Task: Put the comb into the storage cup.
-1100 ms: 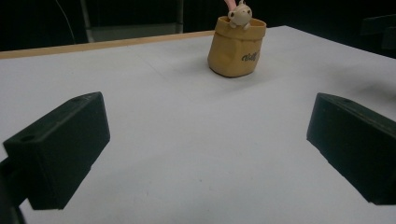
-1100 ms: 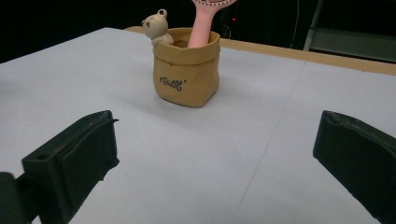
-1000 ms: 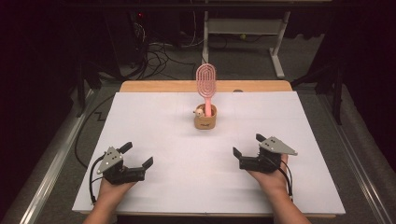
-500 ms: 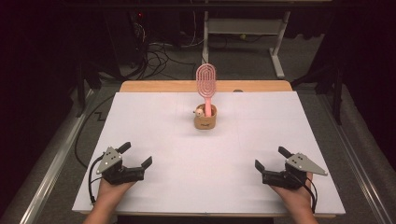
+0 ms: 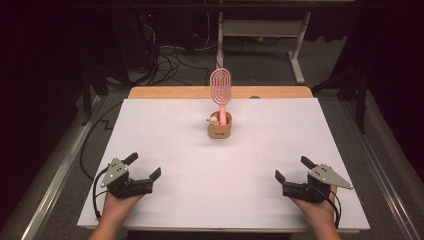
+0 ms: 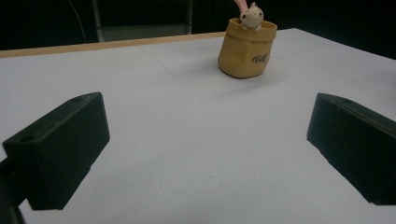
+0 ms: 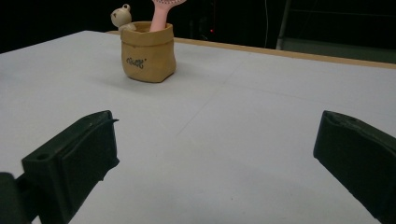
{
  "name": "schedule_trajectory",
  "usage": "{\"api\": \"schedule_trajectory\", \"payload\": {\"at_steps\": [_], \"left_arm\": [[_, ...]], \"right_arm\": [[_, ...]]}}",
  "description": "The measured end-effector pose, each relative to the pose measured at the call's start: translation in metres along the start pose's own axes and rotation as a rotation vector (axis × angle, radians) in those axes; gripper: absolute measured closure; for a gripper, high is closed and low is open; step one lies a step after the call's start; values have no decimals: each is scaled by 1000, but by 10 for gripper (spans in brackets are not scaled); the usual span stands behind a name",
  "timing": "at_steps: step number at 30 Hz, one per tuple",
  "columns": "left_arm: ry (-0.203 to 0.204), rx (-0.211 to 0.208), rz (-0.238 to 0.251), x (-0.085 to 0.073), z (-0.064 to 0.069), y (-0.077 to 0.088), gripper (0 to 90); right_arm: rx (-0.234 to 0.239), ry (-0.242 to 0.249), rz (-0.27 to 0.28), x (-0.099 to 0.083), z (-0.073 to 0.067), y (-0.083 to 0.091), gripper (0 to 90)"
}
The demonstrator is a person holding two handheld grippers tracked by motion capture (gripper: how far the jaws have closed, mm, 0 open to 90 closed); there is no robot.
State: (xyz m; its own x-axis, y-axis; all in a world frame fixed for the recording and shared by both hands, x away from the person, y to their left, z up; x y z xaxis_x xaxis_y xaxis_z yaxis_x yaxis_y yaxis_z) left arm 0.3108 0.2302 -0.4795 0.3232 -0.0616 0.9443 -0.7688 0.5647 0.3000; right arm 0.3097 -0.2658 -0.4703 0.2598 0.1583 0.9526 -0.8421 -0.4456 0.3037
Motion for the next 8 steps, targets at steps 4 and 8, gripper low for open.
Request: {"api": "schedule_trajectory", "payload": {"at_steps": [4,8], "left_arm": [[0,4,0,0,-1,1,0],[-1,8,7,2,-1,2,0]], "right_arm": [[-1,3,-3,0,-1,-1,2],[-3,2,-4,0,-1,0,3]]}}
Point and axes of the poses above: each handheld gripper's, and its own axes: y roughly backward along the jaws, x roughly out of its top, z roughly to its right, the point moved 3 cm from there along -y, roughly forward along the jaws, and after that the axes turned 2 degrees about y, right-handed, at the moved point
